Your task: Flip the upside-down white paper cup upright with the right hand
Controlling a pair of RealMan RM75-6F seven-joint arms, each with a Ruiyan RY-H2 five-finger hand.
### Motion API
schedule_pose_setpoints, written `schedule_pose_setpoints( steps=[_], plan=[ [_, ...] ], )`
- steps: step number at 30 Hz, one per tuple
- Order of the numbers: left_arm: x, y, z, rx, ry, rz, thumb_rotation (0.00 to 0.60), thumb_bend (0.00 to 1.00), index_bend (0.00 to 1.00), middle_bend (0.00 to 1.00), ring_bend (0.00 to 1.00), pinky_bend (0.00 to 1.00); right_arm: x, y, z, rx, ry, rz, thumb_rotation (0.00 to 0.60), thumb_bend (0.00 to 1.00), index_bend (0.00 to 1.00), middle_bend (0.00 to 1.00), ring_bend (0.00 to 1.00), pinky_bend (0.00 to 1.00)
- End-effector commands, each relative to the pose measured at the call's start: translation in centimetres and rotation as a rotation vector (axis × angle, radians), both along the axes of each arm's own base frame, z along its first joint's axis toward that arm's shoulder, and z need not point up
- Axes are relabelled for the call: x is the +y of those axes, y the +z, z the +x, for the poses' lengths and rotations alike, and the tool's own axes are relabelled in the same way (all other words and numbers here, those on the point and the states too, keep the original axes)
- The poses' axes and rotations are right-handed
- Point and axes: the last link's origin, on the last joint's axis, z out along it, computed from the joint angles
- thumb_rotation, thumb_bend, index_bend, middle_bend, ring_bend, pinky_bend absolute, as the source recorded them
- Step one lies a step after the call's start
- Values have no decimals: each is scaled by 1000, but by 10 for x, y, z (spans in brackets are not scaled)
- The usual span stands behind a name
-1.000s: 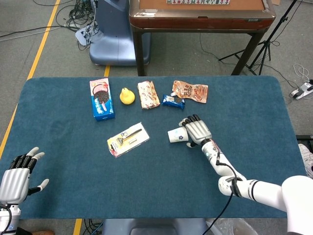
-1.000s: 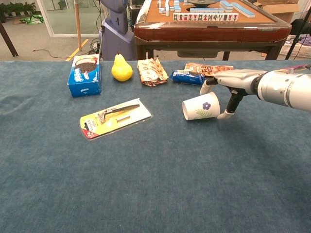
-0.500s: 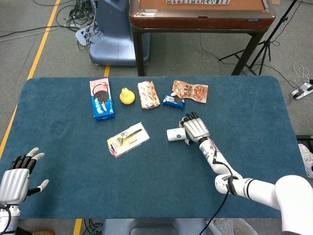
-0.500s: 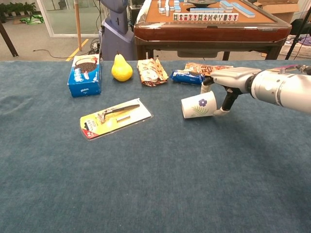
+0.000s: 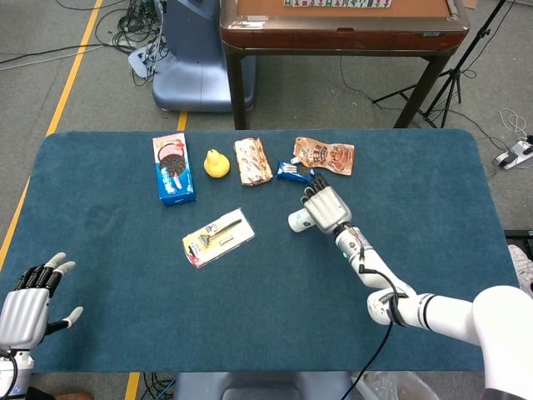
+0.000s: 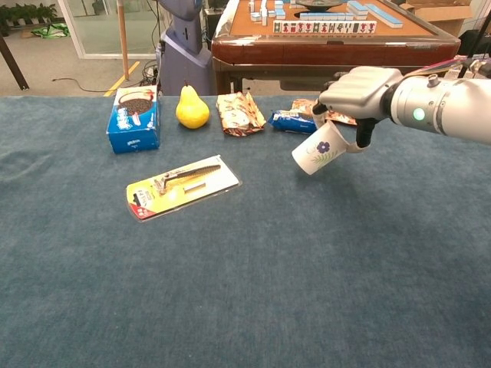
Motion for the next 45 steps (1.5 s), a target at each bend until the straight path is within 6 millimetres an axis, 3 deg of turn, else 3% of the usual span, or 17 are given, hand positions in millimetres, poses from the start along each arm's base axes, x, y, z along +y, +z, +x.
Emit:
schedule_pose_setpoints(
  steps=[1, 8, 14, 22, 27, 32, 35, 45],
  plan=[
    [0, 0, 0, 0, 0, 1, 600, 146, 221, 126, 161, 131, 0, 5, 11, 191, 123, -34, 600, 279, 356, 228, 60, 0],
    [-1, 0, -1, -1, 1, -3, 600, 146, 221, 126, 161, 132, 3, -4, 7, 355, 199, -44, 600, 281, 355, 228, 60, 0],
    [-1, 0, -1, 0, 4, -2, 600, 146, 221, 126, 161, 131, 5, -12, 7, 396, 213, -54, 600, 285, 342, 215, 60, 0],
    [-2, 1, -2, 1, 9, 0, 600, 146, 221, 126, 161, 131, 6, -16, 15, 344, 185, -59, 600, 285, 11, 95, 2, 0],
    [-2, 1, -3, 1, 11, -5, 600, 146, 221, 126, 161, 131, 7, -14, 16, 305, 160, -56, 600, 285, 0, 36, 0, 0],
    [0, 1, -2, 0, 7, -3, 600, 146, 221, 126, 161, 131, 11, 7, 19, 145, 94, -70, 600, 285, 0, 25, 0, 0],
    [2, 1, -2, 3, 4, 3, 600, 146, 221, 126, 161, 131, 17, 27, 20, -11, 67, -95, 600, 286, 0, 79, 0, 0],
    [9, 1, -1, 16, -8, 13, 600, 146, 221, 126, 161, 131, 46, 83, -16, -400, -135, -122, 600, 285, 74, 205, 86, 23]
  ],
)
